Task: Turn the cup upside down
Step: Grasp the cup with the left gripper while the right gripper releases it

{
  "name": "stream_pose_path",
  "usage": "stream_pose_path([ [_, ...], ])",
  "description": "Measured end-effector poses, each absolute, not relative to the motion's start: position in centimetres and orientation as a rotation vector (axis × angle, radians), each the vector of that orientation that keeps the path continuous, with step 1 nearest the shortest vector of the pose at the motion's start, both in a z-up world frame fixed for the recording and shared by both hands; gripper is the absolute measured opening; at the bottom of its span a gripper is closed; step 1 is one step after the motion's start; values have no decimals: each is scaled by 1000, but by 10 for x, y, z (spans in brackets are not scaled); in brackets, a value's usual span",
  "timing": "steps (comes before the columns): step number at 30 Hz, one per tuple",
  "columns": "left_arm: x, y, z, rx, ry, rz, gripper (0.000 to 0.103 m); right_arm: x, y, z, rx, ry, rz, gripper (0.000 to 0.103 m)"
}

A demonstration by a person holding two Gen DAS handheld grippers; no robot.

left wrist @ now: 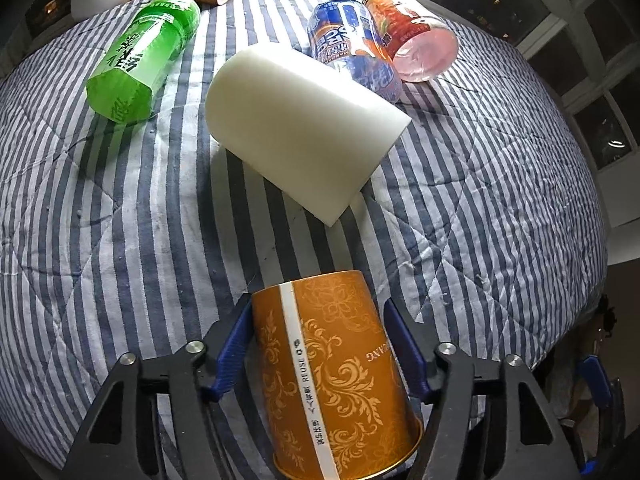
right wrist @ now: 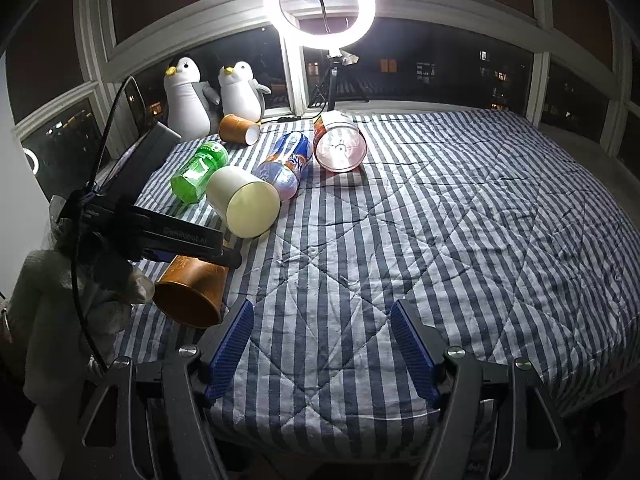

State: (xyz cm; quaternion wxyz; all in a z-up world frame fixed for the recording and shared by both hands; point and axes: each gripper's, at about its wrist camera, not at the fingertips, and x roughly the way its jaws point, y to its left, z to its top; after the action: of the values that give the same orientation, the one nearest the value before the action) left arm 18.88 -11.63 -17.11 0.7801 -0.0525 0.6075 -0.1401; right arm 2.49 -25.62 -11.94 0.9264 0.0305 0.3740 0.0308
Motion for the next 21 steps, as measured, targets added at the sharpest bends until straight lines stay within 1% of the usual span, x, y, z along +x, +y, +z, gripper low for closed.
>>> stream_pose_path([
  [6, 184, -116, -163, -113, 1286, -322, 63, 25, -257, -120, 64, 769, 61, 67],
  [21, 162, -101, -125, -100, 1130, -311, 62, 25, -252, -122, 65, 768, 71, 67],
])
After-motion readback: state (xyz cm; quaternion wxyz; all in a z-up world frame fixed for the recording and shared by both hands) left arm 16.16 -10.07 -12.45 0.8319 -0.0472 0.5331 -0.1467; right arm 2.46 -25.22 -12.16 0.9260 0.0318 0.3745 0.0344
